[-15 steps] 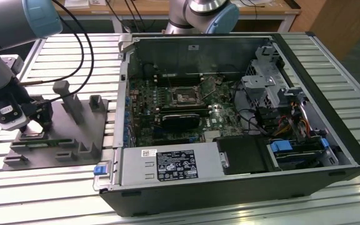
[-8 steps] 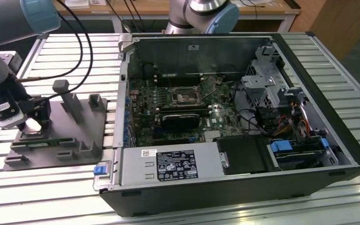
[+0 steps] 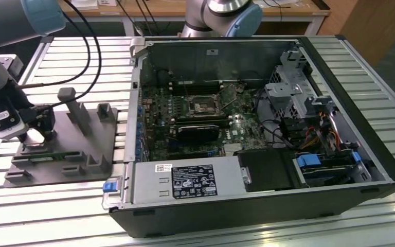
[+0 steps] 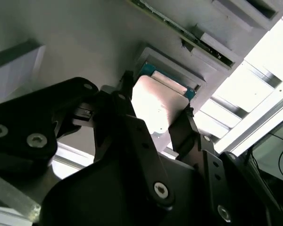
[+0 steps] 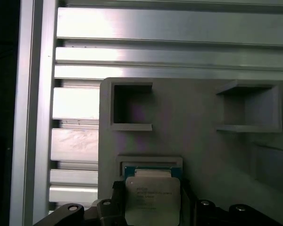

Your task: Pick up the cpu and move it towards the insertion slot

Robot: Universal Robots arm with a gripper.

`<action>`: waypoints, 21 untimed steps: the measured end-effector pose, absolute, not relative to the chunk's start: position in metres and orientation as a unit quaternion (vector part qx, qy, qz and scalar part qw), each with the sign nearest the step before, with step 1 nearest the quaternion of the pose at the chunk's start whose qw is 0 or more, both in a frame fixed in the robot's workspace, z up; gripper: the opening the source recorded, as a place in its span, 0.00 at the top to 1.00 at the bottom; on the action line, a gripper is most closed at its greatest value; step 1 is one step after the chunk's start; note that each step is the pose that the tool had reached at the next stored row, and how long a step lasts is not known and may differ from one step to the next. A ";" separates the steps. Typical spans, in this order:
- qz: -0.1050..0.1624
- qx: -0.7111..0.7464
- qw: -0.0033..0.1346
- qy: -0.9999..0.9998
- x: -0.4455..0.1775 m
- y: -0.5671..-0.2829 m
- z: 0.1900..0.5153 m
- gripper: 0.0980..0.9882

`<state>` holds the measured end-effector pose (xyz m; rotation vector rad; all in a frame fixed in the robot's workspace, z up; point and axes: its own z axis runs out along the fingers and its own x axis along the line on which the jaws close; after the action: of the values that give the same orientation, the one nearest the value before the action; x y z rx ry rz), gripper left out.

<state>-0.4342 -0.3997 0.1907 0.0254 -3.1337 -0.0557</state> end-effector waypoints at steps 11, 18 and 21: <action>-0.018 0.008 0.003 -1.000 -0.434 -0.400 0.200 0.50; -0.018 0.008 0.004 -1.000 -0.434 -0.400 0.203 0.50; -0.018 0.008 0.004 -1.000 -0.434 -0.400 0.205 0.50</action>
<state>-0.4344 -0.3997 0.2047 0.0254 -3.1339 -0.0559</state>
